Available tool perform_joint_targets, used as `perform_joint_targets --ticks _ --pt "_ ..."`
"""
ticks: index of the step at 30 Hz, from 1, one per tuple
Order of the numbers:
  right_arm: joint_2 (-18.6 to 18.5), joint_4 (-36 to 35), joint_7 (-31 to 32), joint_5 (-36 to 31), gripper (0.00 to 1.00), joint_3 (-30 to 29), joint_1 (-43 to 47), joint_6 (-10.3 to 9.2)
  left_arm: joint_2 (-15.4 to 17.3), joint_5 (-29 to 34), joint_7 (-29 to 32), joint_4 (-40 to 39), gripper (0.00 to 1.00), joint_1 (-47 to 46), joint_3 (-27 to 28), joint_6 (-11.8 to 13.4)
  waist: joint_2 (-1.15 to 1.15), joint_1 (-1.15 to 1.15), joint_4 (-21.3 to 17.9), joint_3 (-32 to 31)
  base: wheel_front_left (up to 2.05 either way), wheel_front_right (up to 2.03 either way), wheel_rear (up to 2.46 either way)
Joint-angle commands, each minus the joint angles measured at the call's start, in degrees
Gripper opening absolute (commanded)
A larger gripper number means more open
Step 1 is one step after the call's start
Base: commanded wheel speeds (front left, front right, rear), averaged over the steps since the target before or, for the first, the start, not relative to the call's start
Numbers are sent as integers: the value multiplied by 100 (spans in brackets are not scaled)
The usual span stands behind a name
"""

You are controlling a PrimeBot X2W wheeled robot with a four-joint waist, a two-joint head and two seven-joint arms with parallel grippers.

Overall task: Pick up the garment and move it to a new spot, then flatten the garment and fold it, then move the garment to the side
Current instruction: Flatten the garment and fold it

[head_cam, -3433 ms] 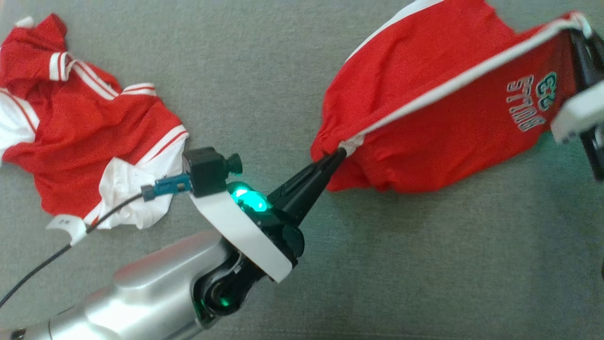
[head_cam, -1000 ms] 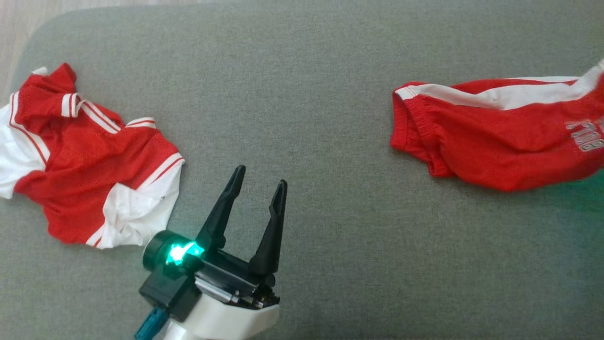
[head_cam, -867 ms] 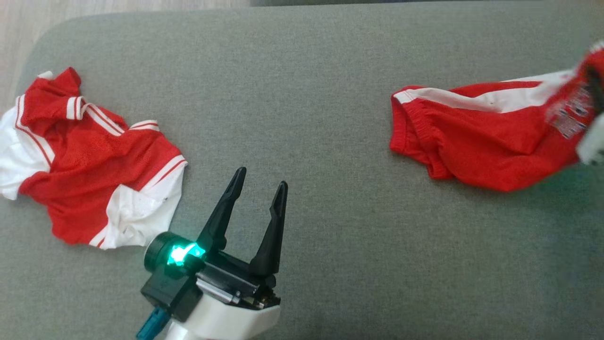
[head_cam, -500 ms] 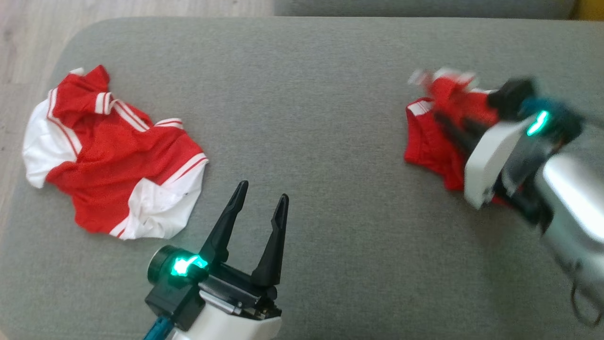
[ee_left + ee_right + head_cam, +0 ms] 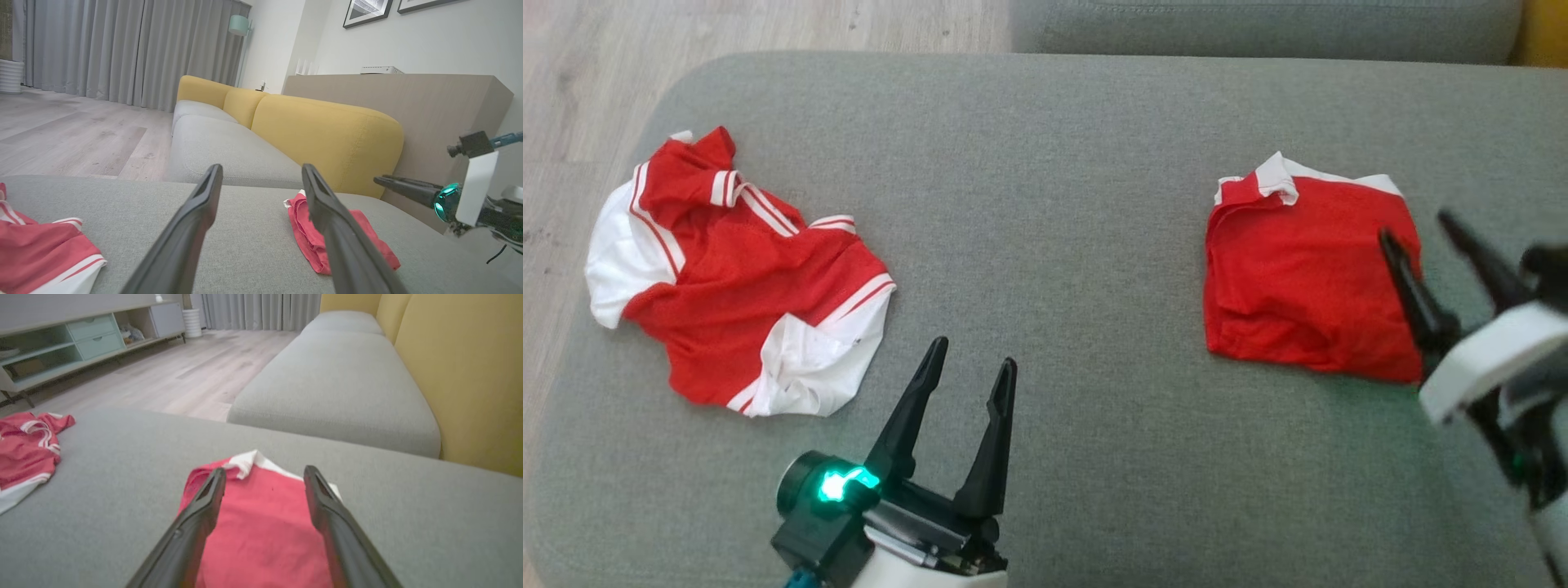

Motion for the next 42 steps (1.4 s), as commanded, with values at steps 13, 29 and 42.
perform_joint_targets --ticks 13,29,42 --pt "-199 1931 298 -138 0 785 -1390 39 -41 -98 -28 -94 100 -373 -126 42 0 1 743 273 0 0 0" --pt "105 2716 -2057 505 100 2309 -2622 39 -41 -128 -28 57 100 -404 -42 240 0 1 1025 -4 0 0 0" --pt "710 1178 -2244 -768 100 786 -189 39 -28 458 -28 401 100 188 1081 960 0 1 -61 -803 0 0 0"
